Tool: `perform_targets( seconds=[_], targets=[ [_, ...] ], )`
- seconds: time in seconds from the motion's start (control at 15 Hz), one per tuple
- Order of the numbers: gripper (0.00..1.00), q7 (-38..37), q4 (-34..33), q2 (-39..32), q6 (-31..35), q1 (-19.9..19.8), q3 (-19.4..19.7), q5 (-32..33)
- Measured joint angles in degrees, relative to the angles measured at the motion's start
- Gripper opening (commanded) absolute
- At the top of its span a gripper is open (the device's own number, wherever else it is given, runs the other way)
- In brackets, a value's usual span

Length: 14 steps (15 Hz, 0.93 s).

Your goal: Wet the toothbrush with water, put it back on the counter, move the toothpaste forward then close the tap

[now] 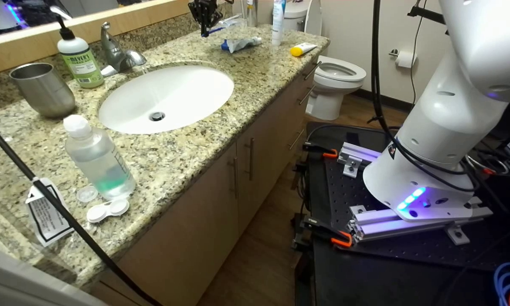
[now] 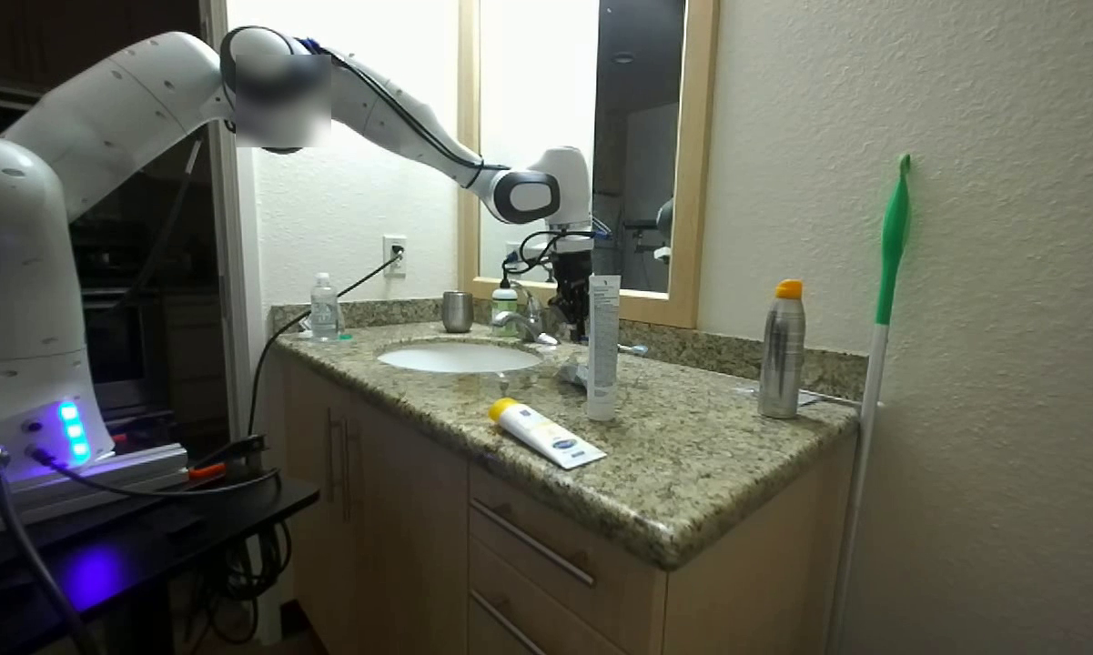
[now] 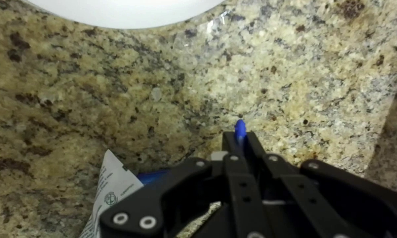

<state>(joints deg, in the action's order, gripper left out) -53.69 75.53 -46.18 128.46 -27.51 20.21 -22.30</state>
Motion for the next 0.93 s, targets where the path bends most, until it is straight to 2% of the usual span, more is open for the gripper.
perform_targets(
  seconds=[0.07, 0.6, 0.93],
  targets=[
    [0.4, 0.0, -0.02, 0.0, -0.01, 0.0, -0.03, 0.04],
    [0.97, 0.1, 0.07, 0.64, -0.2, 0.62, -0.3, -0.17],
    [1.0, 4.59, 1.18, 5.43, -2.37, -0.38, -0.29, -0.62]
  ],
)
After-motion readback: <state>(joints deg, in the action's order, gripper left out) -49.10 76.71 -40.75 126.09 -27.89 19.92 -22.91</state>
